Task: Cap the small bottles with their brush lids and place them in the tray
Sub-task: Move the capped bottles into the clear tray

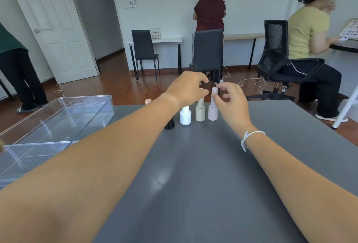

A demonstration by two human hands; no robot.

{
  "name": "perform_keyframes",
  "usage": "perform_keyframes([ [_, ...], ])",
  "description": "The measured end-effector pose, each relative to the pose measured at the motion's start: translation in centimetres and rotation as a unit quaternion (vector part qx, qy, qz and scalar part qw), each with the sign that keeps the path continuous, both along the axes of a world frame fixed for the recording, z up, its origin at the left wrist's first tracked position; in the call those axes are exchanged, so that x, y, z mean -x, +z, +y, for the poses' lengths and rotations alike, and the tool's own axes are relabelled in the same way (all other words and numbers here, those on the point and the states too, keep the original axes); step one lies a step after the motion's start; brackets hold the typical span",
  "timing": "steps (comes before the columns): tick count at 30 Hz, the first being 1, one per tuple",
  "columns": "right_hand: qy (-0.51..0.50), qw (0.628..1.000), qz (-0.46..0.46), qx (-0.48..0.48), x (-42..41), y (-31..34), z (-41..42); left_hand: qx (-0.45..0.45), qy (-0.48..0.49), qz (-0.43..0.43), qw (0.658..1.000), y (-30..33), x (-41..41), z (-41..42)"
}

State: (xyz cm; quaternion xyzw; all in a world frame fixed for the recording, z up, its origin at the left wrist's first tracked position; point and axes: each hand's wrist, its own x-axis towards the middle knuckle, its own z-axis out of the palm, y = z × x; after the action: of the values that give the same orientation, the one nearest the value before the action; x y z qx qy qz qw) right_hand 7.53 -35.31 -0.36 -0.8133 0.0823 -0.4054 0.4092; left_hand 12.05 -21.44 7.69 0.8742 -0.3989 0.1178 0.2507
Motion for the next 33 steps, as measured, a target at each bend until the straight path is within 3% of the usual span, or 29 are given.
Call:
perform_keyframes([
  [18, 0.039, 0.998, -0.006, -0.045, -0.5, 0.1, -0.4, 0.017, 0.02, 0.017, 1.0, -1.2, -1.3, -0.9],
  [25, 0.016, 0.996, -0.036, -0.08, 0.4, 2.6, -0.2, 0.133, 0.018, 0.041, 0.99, 2.2, -1.0, 0.0],
  [33, 0.038, 0.994, -0.092, -0.054, 0.3, 10.5, 4.1, 0.26, 0.042, 0.04, 0.964, 9.8, -1.1, 6.0],
])
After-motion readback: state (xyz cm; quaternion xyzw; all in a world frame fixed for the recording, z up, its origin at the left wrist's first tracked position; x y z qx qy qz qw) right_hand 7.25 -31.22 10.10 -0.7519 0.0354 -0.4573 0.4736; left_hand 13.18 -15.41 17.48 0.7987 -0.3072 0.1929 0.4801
